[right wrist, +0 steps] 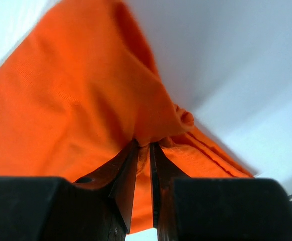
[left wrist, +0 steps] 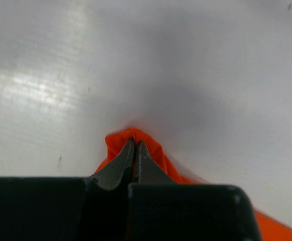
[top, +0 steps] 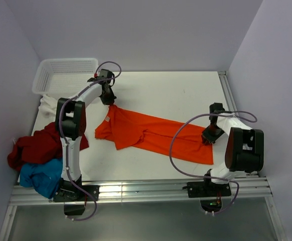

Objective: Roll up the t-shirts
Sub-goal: Fold the tshirt

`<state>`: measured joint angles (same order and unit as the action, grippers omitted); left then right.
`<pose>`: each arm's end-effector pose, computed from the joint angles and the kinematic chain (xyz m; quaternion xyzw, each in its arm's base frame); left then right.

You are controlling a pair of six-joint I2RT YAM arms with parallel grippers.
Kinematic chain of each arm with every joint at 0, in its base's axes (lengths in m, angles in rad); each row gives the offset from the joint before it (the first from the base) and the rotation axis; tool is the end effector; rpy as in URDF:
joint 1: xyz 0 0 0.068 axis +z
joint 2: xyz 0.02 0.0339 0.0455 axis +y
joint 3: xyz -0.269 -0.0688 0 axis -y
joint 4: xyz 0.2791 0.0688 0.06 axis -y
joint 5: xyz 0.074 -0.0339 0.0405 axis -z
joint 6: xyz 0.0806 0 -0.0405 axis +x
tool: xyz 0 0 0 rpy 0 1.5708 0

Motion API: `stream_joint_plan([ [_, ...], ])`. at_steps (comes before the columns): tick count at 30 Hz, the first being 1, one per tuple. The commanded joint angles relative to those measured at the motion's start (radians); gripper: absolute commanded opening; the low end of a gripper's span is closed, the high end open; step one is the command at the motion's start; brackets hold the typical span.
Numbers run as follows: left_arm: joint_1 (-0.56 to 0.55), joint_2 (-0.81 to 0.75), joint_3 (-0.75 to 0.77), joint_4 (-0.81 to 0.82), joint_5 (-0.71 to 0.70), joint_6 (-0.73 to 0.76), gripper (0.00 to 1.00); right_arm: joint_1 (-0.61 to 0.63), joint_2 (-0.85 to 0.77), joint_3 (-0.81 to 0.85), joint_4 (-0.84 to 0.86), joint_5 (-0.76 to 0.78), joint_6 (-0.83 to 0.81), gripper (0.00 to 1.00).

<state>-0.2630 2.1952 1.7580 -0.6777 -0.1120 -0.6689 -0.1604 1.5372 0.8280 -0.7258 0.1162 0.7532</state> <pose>0.5077 -0.1274 0.1296 -0.2084 0.9501 -0.0527 0.2261 0.2776 -0.0544 0.0935 0.4429 0.8922 -0.0356 0.0817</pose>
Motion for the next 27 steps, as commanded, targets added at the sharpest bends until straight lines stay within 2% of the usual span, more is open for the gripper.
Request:
stream_joint_plan([
  [1,0.005,0.063,0.131,0.016,0.029,0.026,0.0,0.102,-0.008,-0.088,-0.058,-0.076,0.066,0.22],
  [4,0.004,0.104,0.188,0.035,0.041,0.037,0.0,0.156,-0.029,-0.128,-0.067,-0.111,0.1,0.22],
  [7,0.004,0.176,0.325,0.033,0.06,0.049,0.0,0.249,-0.054,-0.164,-0.079,-0.148,0.136,0.22],
  [11,0.004,0.274,0.466,0.053,0.092,0.051,0.0,0.447,-0.109,-0.188,-0.112,-0.205,0.198,0.23],
  [13,0.004,0.319,0.536,0.069,0.135,0.046,0.0,0.504,-0.115,-0.196,-0.126,-0.226,0.195,0.24],
  [17,0.001,0.359,0.577,0.156,0.225,0.012,0.0,0.613,-0.12,-0.216,-0.133,-0.32,0.178,0.27],
  [20,-0.01,0.367,0.584,0.207,0.264,-0.001,0.02,0.691,-0.172,-0.23,-0.161,-0.346,0.178,0.34],
  [21,-0.012,0.364,0.581,0.217,0.27,-0.003,0.06,0.702,-0.193,-0.233,-0.167,-0.349,0.175,0.37],
  [22,-0.016,0.35,0.575,0.237,0.279,-0.004,0.08,0.702,-0.216,-0.224,-0.187,-0.339,0.172,0.46],
  [24,-0.024,0.33,0.568,0.253,0.284,-0.008,0.18,0.702,-0.281,-0.193,-0.221,-0.308,0.172,0.55],
  [25,-0.025,0.307,0.555,0.266,0.29,-0.008,0.22,0.702,-0.299,-0.152,-0.248,-0.29,0.17,0.64],
  [26,-0.025,0.296,0.551,0.27,0.296,-0.008,0.32,0.702,-0.324,-0.126,-0.265,-0.273,0.169,0.66],
  [27,-0.025,0.284,0.548,0.273,0.302,-0.006,0.35,0.702,-0.33,-0.063,-0.291,-0.257,0.167,0.67],
])
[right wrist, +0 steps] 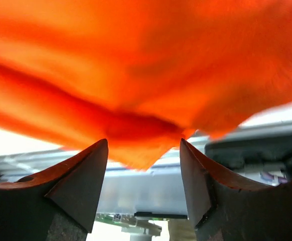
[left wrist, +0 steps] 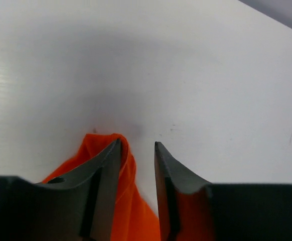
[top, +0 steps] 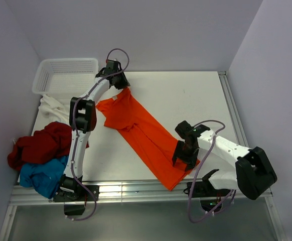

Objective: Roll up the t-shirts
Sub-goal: Fold the tshirt

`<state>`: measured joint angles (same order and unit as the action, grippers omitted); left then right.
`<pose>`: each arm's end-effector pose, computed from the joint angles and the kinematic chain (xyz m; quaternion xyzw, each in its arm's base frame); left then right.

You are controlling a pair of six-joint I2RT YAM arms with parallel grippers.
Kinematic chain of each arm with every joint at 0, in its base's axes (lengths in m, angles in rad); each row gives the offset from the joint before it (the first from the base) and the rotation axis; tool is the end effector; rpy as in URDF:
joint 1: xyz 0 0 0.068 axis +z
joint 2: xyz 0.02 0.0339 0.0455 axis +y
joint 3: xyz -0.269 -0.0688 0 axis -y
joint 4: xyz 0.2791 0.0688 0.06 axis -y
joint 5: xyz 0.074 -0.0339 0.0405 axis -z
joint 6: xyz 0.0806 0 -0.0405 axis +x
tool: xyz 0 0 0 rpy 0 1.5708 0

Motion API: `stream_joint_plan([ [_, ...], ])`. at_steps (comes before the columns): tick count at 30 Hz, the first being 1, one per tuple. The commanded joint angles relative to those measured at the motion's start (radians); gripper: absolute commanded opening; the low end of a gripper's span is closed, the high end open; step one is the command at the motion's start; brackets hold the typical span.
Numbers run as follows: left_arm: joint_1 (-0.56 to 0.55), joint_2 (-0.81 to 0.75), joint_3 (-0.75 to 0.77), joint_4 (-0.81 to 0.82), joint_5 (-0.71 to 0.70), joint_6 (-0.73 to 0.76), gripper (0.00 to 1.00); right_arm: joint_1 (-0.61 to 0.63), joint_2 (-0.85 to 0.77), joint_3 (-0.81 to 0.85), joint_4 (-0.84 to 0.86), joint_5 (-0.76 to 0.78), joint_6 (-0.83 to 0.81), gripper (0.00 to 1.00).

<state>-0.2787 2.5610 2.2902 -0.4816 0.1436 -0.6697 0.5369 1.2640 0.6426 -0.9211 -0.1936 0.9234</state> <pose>0.6142 -0.1878 0.1391 -0.1498 0.9032 -0.2398 0.3230 0.1682 0.1182 0.1032 -0.1898 -0.9770 -0.0814 0.0540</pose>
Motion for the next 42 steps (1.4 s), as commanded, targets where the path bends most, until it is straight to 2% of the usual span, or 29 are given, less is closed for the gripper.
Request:
stream_joint_plan([
  [1,-0.01,-0.105,0.014,0.075,0.048,-0.002,0.39,0.003,-0.061,0.155,-0.104,0.077,-0.014,0.67],
  [3,-0.008,-0.133,0.006,0.072,0.062,0.002,0.49,0.002,-0.045,0.253,-0.099,0.097,-0.034,0.66],
  [8,-0.008,-0.286,-0.07,0.054,0.036,-0.016,0.57,-0.014,0.116,0.425,0.0,0.083,-0.198,0.62],
  [9,-0.008,-0.31,-0.083,0.019,0.002,-0.014,0.61,-0.017,0.148,0.458,0.016,0.085,-0.227,0.6],
  [14,-0.004,-0.482,-0.185,-0.118,-0.104,-0.002,0.68,-0.06,0.351,0.65,0.136,0.026,-0.373,0.59],
  [17,-0.001,-0.59,-0.293,-0.179,-0.133,0.004,0.68,-0.094,0.477,0.741,0.174,0.0,-0.411,0.59],
  [18,-0.001,-0.625,-0.389,-0.178,-0.136,0.002,0.68,-0.11,0.507,0.782,0.188,-0.004,-0.419,0.58],
  [20,-0.001,-0.738,-0.501,-0.157,-0.136,-0.011,0.68,-0.127,0.587,0.816,0.209,-0.021,-0.451,0.58],
  [21,0.001,-0.777,-0.615,-0.149,-0.136,-0.017,0.68,-0.136,0.613,0.851,0.228,-0.024,-0.46,0.58],
  [23,0.004,-0.878,-0.728,-0.124,-0.136,-0.044,0.68,-0.158,0.684,0.885,0.248,-0.059,-0.495,0.58],
  [24,0.007,-0.939,-0.833,-0.117,-0.136,-0.053,0.68,-0.163,0.708,0.922,0.257,-0.067,-0.506,0.58],
  [30,0.021,-1.107,-1.147,-0.011,-0.124,-0.105,0.67,-0.166,0.85,1.038,0.272,-0.105,-0.58,0.58],
  [35,0.072,-1.141,-1.242,0.037,-0.081,-0.123,0.67,-0.164,0.928,1.091,0.286,-0.171,-0.6,0.58],
  [42,0.108,-1.113,-1.272,0.069,-0.076,-0.108,0.67,-0.137,1.008,1.158,0.274,-0.155,-0.581,0.55],
])
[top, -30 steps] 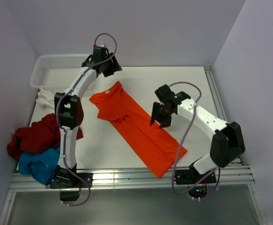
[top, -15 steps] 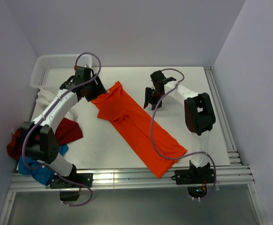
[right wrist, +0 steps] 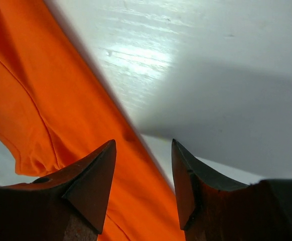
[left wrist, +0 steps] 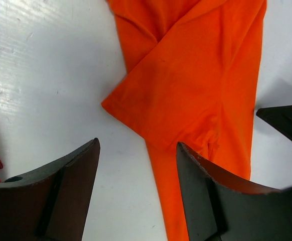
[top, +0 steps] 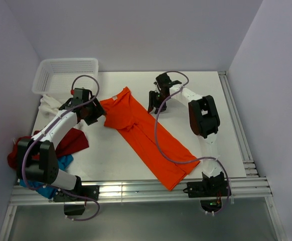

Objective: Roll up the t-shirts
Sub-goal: Fold the tshirt

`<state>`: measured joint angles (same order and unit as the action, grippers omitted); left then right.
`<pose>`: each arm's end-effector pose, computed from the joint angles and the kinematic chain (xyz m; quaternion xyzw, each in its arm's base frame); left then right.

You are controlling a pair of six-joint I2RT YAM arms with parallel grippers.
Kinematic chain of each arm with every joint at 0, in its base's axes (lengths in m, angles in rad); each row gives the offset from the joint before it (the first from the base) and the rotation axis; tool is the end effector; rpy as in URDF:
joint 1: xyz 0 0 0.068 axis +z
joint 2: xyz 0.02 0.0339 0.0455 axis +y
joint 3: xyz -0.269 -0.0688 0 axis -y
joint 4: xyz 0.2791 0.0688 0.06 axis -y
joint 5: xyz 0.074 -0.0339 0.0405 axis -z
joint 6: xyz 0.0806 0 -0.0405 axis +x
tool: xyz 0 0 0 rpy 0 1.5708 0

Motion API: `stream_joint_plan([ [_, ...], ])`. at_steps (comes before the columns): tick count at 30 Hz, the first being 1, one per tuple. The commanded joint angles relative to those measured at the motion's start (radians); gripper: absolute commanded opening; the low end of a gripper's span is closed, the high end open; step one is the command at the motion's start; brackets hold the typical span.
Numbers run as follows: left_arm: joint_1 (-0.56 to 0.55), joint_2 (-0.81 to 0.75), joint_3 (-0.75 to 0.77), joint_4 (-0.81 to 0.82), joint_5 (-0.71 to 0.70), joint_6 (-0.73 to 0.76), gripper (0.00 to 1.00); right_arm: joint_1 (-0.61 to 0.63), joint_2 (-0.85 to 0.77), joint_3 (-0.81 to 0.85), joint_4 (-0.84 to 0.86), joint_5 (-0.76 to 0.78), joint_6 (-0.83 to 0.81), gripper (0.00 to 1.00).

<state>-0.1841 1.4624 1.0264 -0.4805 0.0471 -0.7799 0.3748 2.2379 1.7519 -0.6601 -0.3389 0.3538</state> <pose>0.3564 -0.0702 0.1948 -0.2706 0.9072 -0.1687 0.2743 0.4769 0.2164 0.1108 -0.0457 0.9631 0.2280 0.1354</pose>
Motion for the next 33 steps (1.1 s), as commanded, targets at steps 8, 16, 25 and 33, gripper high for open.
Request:
stream_joint_plan([
  [8,0.094,0.104,-0.006,0.178,0.082,0.01,0.65,0.045,0.072,0.054,0.036,-0.029,0.01,0.45],
  [16,0.097,0.239,0.064,0.218,0.083,0.053,0.63,0.05,0.109,0.115,0.008,0.006,0.063,0.05],
  [25,0.097,0.282,0.144,0.217,0.086,0.09,0.62,-0.098,0.04,-0.014,0.126,0.038,0.301,0.0],
  [33,0.095,0.271,0.179,0.206,0.112,0.099,0.62,-0.269,-0.076,-0.212,0.183,0.057,0.363,0.0],
])
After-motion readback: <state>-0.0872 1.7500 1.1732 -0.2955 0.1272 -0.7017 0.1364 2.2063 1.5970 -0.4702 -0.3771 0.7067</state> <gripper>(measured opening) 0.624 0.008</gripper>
